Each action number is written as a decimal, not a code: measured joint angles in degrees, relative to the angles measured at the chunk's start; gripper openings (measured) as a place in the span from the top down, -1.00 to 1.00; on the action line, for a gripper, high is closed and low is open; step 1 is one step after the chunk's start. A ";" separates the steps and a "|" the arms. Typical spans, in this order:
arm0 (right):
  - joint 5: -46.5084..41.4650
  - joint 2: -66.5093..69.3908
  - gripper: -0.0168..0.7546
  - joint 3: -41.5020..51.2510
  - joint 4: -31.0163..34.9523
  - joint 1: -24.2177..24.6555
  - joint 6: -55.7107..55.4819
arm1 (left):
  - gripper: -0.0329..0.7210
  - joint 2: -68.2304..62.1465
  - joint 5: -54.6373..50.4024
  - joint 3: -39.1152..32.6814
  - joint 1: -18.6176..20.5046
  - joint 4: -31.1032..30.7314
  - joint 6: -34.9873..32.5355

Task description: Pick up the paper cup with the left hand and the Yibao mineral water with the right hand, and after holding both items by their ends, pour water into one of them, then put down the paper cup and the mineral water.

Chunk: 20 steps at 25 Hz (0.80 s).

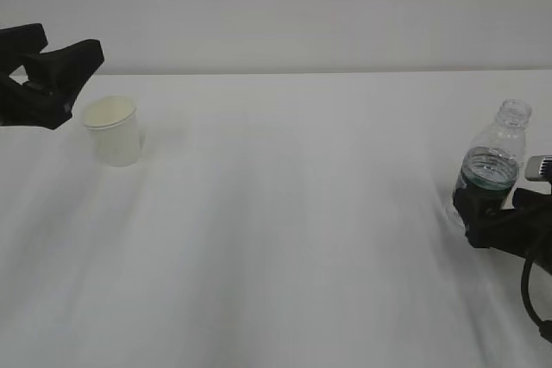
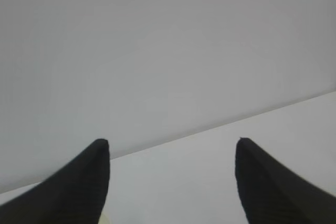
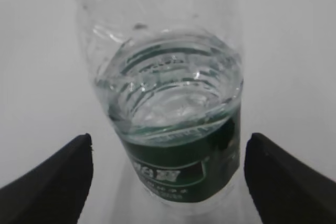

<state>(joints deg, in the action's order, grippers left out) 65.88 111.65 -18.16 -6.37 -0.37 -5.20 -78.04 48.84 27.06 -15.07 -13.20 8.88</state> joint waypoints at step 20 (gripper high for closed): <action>0.00 2.55 -0.83 -5.44 0.57 0.00 0.00 | -0.49 0.00 0.08 0.00 0.00 0.00 0.00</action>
<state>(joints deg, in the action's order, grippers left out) 65.88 114.20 -23.59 -5.80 -0.37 -5.20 -78.04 48.92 27.06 -15.07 -13.20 8.88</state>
